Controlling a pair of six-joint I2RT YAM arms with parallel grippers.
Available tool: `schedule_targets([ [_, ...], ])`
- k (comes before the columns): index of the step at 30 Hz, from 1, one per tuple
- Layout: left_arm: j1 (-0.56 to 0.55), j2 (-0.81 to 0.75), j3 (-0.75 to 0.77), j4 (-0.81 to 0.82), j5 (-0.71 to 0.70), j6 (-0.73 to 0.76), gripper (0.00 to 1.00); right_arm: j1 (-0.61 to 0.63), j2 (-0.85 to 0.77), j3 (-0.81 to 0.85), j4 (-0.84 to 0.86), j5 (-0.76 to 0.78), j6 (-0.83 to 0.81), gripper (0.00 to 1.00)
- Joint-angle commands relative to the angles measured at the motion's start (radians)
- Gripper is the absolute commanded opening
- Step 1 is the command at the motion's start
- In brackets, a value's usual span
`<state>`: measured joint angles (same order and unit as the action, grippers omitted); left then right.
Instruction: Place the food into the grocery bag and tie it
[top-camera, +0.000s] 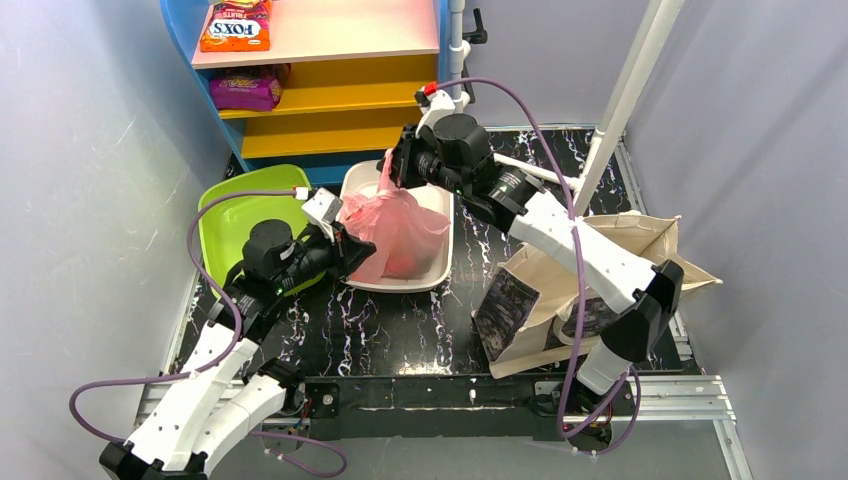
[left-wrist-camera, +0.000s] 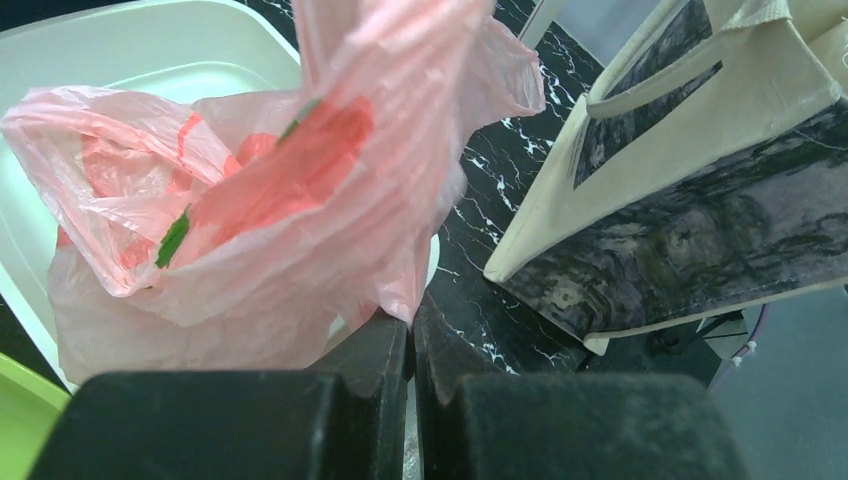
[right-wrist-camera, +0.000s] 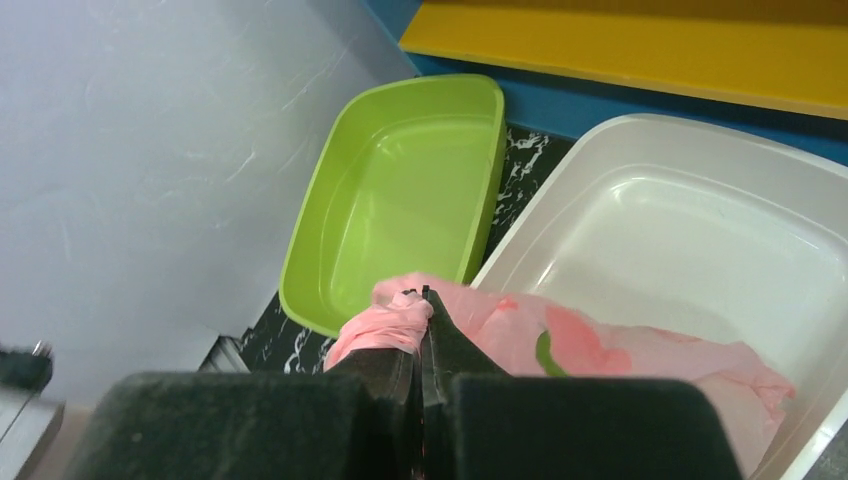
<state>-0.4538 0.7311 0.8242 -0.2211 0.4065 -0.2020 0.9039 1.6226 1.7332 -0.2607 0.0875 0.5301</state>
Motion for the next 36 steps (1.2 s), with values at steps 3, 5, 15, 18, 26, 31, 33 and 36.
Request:
schedule_targets([
  [3,-0.004,-0.042,-0.042,-0.078,0.060,-0.024,0.00,-0.102,0.101,0.112,0.062,0.036,0.135,0.01],
  [5,-0.004,-0.056,-0.062,-0.079,0.056,-0.047,0.00,-0.132,0.134,0.133,0.064,0.038,0.151,0.01],
  [15,-0.015,-0.184,-0.218,-0.036,0.042,-0.225,0.00,-0.244,0.306,0.257,0.005,0.058,0.150,0.01],
  [18,-0.017,-0.222,-0.230,-0.060,0.023,-0.261,0.00,-0.270,0.348,0.271,-0.004,0.055,0.154,0.01],
  [26,-0.020,-0.320,-0.319,-0.067,-0.076,-0.364,0.00,-0.332,0.468,0.345,-0.094,0.068,0.207,0.01],
  [31,-0.021,-0.339,-0.339,-0.093,-0.104,-0.380,0.00,-0.362,0.494,0.323,-0.111,0.045,0.229,0.01],
  [33,-0.022,-0.336,-0.342,-0.098,-0.115,-0.381,0.00,-0.366,0.496,0.318,-0.117,0.042,0.227,0.01],
  [36,-0.022,-0.336,-0.343,-0.110,-0.133,-0.380,0.00,-0.373,0.494,0.311,-0.122,0.025,0.224,0.01],
])
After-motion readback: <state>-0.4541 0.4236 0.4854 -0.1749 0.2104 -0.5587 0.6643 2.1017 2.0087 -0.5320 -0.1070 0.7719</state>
